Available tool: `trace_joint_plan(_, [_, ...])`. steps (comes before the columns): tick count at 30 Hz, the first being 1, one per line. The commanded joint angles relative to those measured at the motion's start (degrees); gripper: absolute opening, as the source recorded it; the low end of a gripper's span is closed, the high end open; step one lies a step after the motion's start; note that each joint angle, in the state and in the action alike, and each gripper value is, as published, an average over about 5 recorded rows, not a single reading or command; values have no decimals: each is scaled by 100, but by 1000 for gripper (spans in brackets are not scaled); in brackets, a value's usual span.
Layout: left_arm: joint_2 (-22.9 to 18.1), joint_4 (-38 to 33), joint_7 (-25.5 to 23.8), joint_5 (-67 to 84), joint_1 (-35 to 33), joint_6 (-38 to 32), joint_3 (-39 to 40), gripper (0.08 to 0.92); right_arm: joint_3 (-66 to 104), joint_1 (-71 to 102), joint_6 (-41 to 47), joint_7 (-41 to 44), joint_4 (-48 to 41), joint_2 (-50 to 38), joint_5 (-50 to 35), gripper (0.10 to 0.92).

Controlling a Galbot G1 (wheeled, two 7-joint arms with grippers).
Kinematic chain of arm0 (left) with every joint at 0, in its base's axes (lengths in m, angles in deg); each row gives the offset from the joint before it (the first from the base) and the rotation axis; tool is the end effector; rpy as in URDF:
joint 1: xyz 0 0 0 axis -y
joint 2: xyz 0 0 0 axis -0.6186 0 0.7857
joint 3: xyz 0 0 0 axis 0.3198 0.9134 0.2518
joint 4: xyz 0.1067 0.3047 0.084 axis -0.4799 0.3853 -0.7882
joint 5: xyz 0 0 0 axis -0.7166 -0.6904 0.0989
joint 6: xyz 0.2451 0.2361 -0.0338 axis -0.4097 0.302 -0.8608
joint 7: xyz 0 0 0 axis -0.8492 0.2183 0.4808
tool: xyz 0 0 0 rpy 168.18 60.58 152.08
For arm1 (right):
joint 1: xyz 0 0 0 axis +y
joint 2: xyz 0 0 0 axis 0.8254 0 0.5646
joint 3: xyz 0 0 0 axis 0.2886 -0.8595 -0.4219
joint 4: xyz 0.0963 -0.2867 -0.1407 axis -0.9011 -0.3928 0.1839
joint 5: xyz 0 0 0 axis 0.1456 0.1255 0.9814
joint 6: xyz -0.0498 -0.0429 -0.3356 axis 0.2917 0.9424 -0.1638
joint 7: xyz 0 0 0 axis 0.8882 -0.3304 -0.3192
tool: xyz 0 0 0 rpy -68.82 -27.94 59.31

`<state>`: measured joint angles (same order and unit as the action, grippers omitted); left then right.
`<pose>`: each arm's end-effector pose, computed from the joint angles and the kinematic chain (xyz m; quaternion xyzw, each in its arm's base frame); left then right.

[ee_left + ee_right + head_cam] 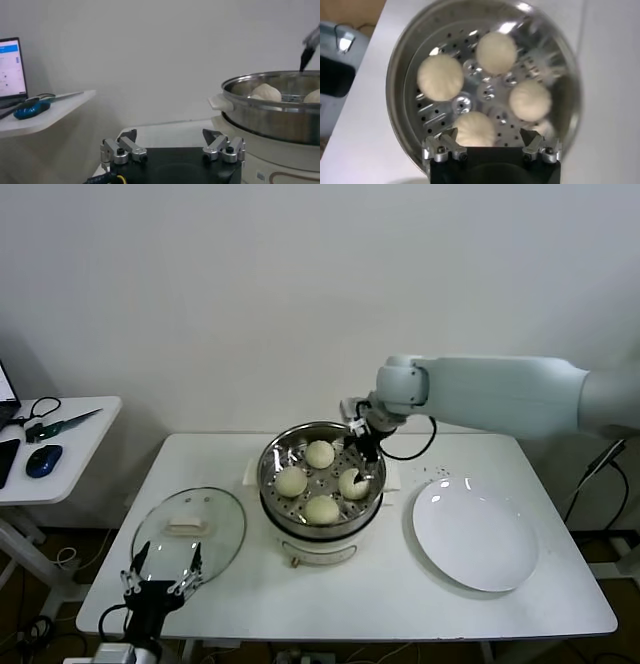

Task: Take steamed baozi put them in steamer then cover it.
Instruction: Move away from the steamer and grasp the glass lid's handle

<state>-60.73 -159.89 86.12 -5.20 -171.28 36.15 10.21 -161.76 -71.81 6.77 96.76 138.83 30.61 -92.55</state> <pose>0.1126 0.0528 -0.2776 0.0370 -0.9921 -0.0620 0.1030 0.5232 0.0532 -0.0323 0.5460 -0.5707 0.5321 0.3050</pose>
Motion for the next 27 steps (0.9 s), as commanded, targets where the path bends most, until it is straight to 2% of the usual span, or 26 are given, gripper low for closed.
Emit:
trace_joint_plan(1, [-2,-20,-6,-4,-15,98,-7,823,1249,-163,-142,-672,223,-1777,-500,823])
trace_joint_plan(6, [25,-6,23,50,30,58,24,823,3711,2075,-623,-3120,300,-3156,-594,823])
trace_joint_plan(10, [57,59,27,1,153,-14,52,823,6698,4902,-783,-4386,368,-3803,-133,823])
trace_joint_plan(14, [95,239,72,-338,329,-257,44,823,10268,8328,-991,-4600,360,-3861,878,823])
trace_joint_plan(18, [156,387,77,-591,459,-546,13,823,13044,11347,-1439,-4531,754,-3215,857,823])
trace_joint_plan(21, [178,499,98,-843,539,-735,1,823,13805,12577,-2195,-4319,964,-2472,808,823])
trace_joint_plan(27, [159,678,254,-1339,717,-949,53,823,13879,13290,-3526,-3926,1001,-1099,761,823])
